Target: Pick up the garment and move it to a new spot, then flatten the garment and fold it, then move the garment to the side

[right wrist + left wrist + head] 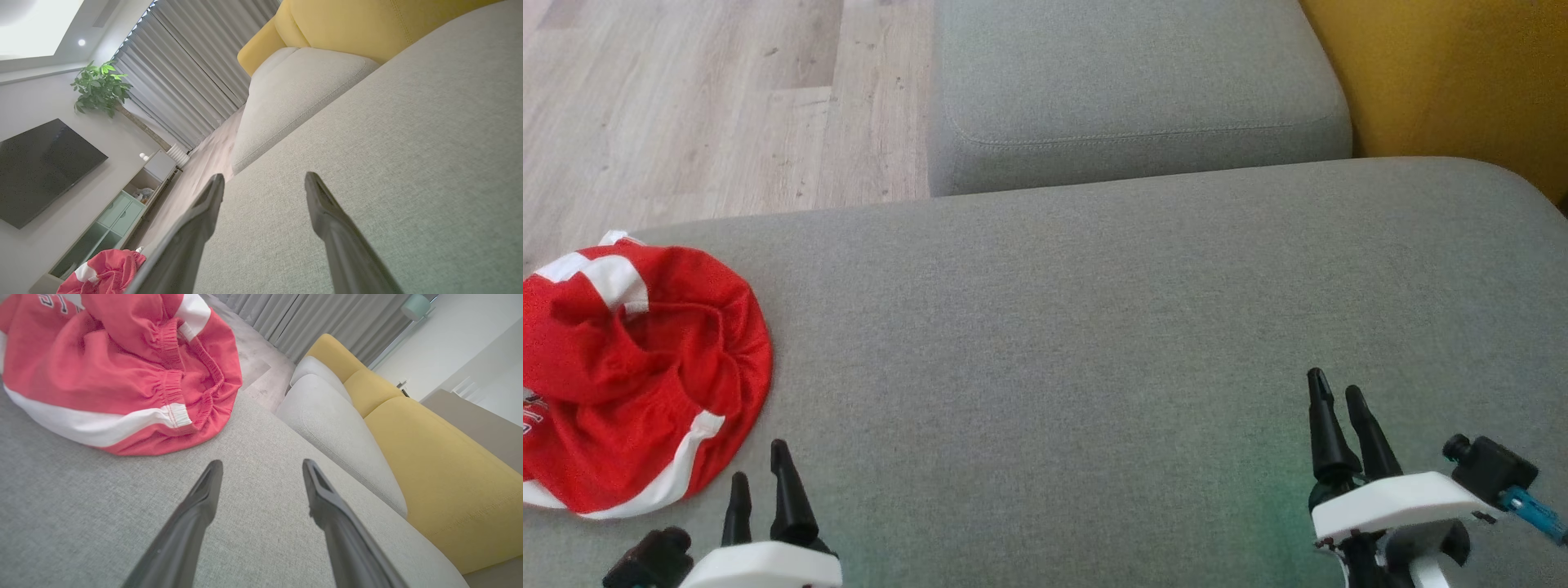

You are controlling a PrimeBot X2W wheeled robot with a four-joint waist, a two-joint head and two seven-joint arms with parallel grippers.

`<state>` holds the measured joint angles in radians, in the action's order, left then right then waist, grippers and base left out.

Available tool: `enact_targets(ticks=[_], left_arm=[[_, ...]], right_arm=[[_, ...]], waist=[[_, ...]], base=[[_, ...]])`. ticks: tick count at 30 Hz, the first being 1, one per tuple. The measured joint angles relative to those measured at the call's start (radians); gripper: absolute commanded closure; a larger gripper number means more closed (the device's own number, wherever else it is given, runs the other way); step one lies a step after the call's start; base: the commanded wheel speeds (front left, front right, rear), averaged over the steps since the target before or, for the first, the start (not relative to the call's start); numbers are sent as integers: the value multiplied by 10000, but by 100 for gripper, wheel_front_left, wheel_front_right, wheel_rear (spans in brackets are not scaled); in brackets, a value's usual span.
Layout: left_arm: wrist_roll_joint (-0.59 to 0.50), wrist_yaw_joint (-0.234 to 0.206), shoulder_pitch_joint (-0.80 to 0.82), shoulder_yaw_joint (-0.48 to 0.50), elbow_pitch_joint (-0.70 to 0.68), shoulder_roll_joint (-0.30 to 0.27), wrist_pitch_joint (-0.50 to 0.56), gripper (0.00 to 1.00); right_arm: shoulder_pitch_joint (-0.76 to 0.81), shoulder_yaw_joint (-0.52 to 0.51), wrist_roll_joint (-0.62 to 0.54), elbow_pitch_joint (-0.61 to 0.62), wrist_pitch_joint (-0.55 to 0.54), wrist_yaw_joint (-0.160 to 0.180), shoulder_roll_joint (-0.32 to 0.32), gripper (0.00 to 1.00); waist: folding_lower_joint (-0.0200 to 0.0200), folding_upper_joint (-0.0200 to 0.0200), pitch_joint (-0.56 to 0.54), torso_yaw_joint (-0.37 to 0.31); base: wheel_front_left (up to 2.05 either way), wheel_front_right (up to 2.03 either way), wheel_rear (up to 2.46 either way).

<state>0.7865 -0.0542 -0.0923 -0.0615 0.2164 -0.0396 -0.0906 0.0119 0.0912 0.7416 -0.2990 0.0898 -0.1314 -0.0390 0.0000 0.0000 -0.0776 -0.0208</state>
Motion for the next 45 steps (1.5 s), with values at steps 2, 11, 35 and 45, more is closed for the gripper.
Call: enact_targets(ticks=[2,11,35,45], left_arm=[[-211,-25,0,-21,-52,-2,-50,0],[-1206,-251,-28,-119,-224,-6,-303,0],[-4103,-838,-447,-625,-552,-25,-1016,0],[-5304,-876,-574,-803,-589,-33,-1313,0]], right_arm=[[3,38,-255,10,75,0,0,0],[5,297,-1352,58,343,0,-6,0],[30,782,-4199,67,1032,0,-23,0],[42,853,-5555,-38,1313,0,-25,0]], waist=[[0,0,-21,-4],[0,0,-110,-39],[1,0,-453,-142],[1,0,-588,-184]], base=[[0,0,0],[0,0,0],[0,0,0],[0,0,0]])
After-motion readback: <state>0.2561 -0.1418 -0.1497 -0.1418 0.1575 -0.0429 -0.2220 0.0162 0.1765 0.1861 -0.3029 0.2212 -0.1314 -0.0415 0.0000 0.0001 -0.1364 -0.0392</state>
